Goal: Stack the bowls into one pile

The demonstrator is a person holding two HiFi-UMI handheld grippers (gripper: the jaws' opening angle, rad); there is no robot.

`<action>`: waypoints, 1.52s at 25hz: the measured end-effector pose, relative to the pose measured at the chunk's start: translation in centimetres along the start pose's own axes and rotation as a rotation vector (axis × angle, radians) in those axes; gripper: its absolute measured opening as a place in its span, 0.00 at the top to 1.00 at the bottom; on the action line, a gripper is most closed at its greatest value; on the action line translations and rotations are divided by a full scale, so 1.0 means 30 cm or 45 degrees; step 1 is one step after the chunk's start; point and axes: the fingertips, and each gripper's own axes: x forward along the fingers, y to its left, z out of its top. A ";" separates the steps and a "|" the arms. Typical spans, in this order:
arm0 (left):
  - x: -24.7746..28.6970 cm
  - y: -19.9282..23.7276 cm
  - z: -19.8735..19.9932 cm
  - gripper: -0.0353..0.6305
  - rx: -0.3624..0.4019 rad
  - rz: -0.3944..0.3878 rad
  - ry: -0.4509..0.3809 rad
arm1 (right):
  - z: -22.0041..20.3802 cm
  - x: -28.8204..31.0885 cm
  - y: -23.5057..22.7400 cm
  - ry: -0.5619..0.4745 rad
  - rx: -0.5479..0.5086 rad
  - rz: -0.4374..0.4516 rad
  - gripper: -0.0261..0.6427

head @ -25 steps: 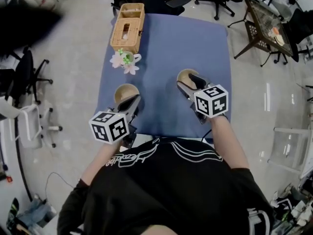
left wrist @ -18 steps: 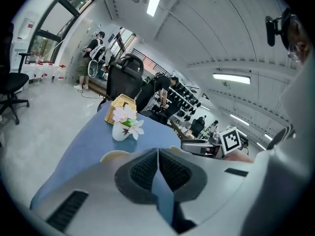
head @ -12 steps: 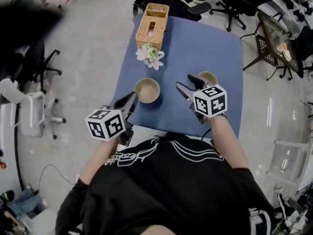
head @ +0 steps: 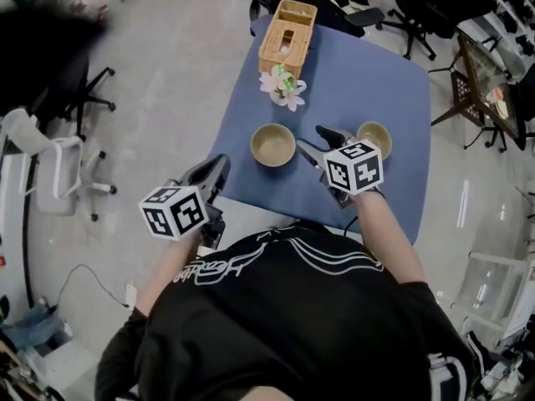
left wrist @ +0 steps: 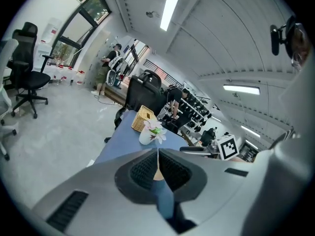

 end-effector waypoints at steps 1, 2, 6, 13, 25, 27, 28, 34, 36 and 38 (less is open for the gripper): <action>-0.012 0.016 -0.001 0.90 -0.013 0.018 -0.012 | -0.004 0.014 0.007 0.009 -0.003 0.005 0.59; -0.023 0.031 -0.004 0.90 -0.022 0.035 -0.020 | -0.009 0.027 0.013 0.018 -0.005 0.009 0.59; -0.061 0.078 -0.012 0.90 -0.044 0.079 -0.029 | -0.038 0.081 0.036 0.061 -0.015 0.025 0.59; -0.104 0.146 -0.059 0.90 -0.081 0.140 -0.011 | -0.097 0.161 0.046 0.121 0.011 0.036 0.59; -0.087 0.178 -0.099 0.90 -0.091 0.159 0.023 | -0.150 0.239 0.004 0.178 0.041 -0.020 0.59; -0.082 0.184 -0.101 0.90 -0.088 0.160 0.029 | -0.159 0.250 0.001 0.184 0.057 -0.021 0.59; -0.081 0.186 -0.101 0.90 -0.091 0.161 0.030 | -0.163 0.255 0.001 0.186 0.067 -0.021 0.60; -0.072 0.192 -0.110 0.90 -0.102 0.164 0.034 | -0.184 0.273 -0.004 0.187 0.108 -0.028 0.66; -0.070 0.194 -0.106 0.90 -0.099 0.163 0.027 | -0.183 0.279 -0.009 0.176 0.123 -0.035 0.68; -0.070 0.192 -0.101 0.90 -0.100 0.162 0.019 | -0.184 0.281 -0.015 0.166 0.136 -0.048 0.72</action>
